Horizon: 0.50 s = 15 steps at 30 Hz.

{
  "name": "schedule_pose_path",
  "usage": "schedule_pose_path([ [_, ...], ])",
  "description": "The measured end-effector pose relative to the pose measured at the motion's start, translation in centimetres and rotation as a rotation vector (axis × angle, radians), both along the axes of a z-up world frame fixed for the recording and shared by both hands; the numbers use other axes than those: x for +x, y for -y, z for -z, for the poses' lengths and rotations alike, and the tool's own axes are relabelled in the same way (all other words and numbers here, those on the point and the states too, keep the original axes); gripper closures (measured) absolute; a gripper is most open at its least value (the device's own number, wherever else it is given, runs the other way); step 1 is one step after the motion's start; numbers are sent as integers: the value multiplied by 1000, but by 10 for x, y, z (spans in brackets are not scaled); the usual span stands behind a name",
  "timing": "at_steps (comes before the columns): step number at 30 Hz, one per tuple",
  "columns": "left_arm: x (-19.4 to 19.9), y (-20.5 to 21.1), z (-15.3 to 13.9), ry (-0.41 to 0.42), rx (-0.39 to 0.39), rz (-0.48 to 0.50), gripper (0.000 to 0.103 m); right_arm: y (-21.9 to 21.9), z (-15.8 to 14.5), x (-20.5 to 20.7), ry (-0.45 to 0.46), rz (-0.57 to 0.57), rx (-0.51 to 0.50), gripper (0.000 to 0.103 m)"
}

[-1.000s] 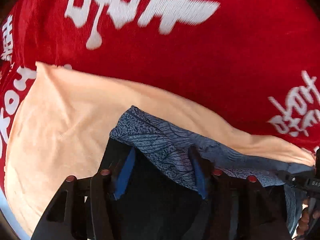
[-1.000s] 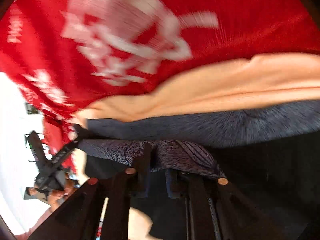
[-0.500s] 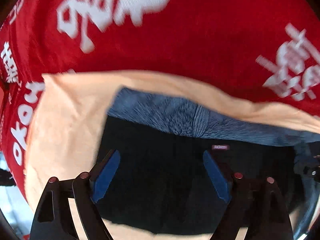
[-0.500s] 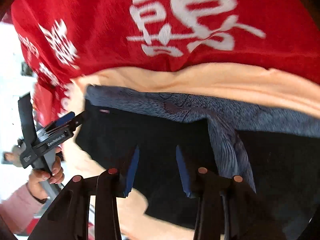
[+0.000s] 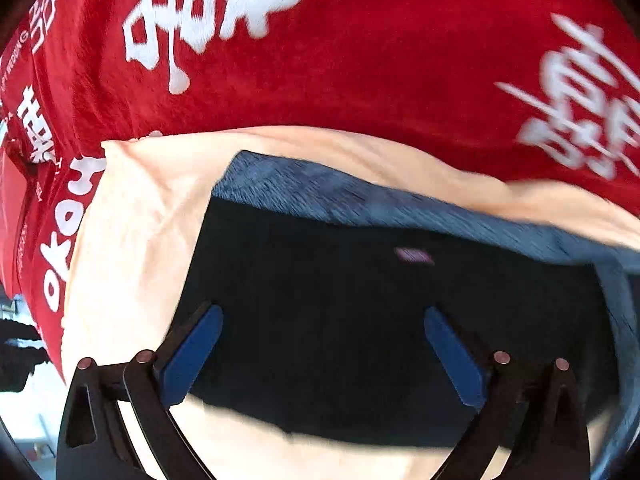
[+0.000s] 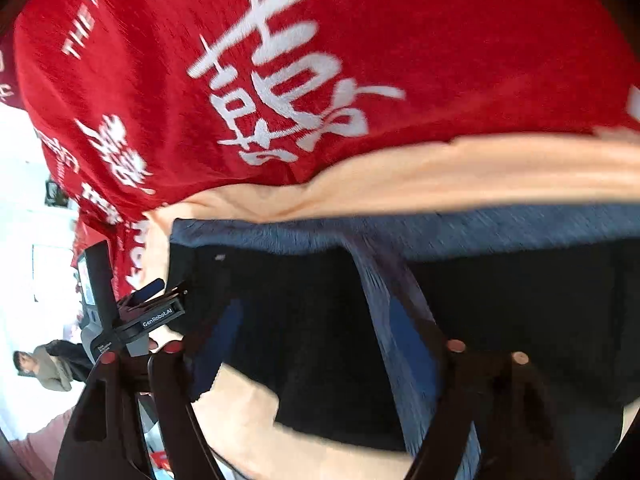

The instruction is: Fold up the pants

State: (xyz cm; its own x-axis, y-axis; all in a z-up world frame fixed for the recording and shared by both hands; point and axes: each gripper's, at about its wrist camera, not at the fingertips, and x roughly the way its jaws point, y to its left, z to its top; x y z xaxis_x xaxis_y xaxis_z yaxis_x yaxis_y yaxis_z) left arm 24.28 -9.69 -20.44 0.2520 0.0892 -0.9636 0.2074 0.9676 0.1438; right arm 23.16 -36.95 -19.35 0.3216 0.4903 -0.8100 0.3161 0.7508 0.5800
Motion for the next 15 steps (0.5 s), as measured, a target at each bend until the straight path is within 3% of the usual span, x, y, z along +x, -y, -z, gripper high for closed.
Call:
schedule_pose_path([
  [9, -85, 45, -37, -49, -26, 130, 1, 55, -24, -142, -85, 226, -28, 23],
  [15, -137, 88, -34, -63, -61, 287, 1, 67, -23, -257, -151, 428, -56, 23],
])
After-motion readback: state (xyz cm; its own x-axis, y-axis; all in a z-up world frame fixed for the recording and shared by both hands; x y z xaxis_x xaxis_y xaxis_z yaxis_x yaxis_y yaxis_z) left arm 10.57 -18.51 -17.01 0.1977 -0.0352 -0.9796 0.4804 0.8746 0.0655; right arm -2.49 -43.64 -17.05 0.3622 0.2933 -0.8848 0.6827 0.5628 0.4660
